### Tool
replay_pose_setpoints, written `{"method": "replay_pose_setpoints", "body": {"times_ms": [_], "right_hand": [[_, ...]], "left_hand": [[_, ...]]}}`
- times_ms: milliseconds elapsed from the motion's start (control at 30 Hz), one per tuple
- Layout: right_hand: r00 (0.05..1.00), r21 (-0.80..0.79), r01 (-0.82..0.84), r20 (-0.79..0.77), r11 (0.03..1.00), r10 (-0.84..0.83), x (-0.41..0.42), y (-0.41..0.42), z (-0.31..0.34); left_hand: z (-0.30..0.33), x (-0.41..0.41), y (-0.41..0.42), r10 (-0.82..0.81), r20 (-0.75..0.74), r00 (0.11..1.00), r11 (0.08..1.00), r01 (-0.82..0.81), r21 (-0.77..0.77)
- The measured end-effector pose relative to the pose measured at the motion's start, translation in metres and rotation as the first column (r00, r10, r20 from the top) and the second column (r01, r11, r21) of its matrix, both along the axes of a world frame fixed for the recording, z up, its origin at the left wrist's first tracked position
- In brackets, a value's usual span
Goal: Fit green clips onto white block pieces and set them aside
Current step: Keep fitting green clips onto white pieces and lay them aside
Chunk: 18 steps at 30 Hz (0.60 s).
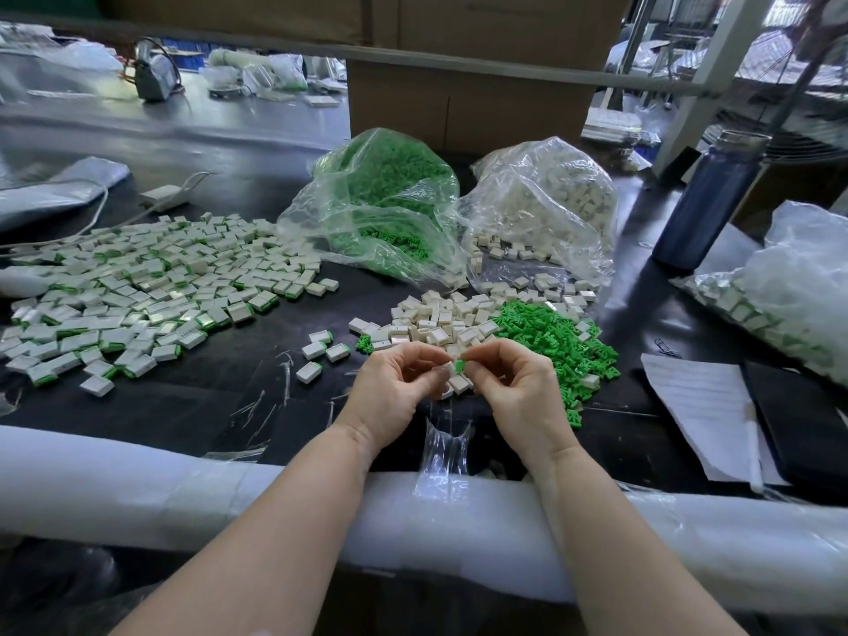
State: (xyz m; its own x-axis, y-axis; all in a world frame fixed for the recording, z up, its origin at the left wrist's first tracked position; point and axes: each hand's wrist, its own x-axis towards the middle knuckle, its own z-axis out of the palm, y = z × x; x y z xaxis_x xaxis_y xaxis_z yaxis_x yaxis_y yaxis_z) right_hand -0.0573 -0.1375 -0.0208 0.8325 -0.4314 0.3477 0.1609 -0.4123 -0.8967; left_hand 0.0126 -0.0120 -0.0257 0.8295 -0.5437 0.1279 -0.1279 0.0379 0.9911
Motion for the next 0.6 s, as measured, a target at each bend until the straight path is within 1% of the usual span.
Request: {"method": "replay_pose_setpoints", "body": {"times_ms": [233,400,600], "right_hand": [[1.0,-0.002,0.018,-0.003,1.0,-0.018,-0.0003,-0.0011,-0.0009],[0.999,-0.007,0.038,0.006,0.999,-0.038,-0.0007,-0.0002,-0.0001],[0.999,-0.005,0.037,-0.002,0.999,-0.037,-0.0014,-0.0002,0.0002]], "left_hand": [[-0.0002,0.0001,0.0003,-0.019,-0.005,1.0,1.0,0.019,0.01],[0.0008,-0.0007,-0.0003,-0.034,-0.029,0.999,0.999,0.033,-0.032],[-0.0002,0.0,-0.0002,-0.026,0.003,1.0,0.999,0.026,-0.02]]}}
